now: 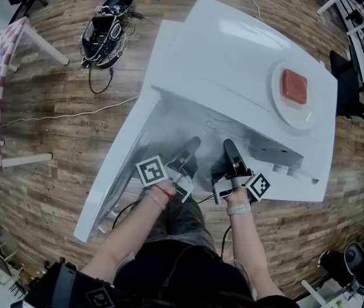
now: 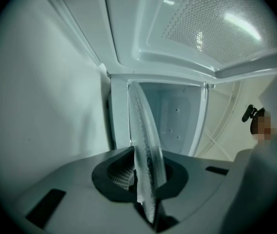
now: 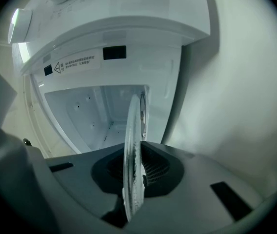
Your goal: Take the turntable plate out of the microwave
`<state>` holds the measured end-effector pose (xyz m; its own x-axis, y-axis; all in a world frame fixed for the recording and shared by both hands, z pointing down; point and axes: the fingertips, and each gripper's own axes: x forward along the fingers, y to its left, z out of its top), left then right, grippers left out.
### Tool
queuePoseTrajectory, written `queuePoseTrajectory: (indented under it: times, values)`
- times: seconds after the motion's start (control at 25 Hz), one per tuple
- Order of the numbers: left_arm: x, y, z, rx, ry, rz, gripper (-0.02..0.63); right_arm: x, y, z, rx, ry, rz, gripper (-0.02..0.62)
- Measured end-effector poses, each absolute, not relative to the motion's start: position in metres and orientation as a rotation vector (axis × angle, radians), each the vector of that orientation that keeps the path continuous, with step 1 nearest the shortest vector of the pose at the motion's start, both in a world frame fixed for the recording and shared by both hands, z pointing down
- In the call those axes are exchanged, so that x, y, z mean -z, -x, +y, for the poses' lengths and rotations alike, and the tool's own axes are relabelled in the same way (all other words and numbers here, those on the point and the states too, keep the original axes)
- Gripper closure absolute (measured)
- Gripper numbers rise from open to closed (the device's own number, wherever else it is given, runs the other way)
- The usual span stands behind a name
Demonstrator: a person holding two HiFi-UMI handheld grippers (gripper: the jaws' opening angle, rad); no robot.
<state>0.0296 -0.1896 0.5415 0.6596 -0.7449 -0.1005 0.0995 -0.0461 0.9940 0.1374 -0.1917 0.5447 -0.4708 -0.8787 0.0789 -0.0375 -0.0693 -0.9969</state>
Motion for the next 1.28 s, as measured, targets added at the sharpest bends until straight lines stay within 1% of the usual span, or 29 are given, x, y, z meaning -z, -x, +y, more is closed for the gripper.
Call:
queuePoseTrajectory:
  times: [0.68, 1.28]
  values:
    - [-0.548, -0.029, -0.179, 0.692, -1.515, -0.616, 0.571, -0.546, -0.141, -0.173, 1.607, 0.992, 1.559, 0.557]
    - [-0.543, -0.024, -0.150, 0.736, -1.495, -0.627, 0.571, -0.544, -0.135, -0.148, 1.639, 0.948, 1.609, 0.557]
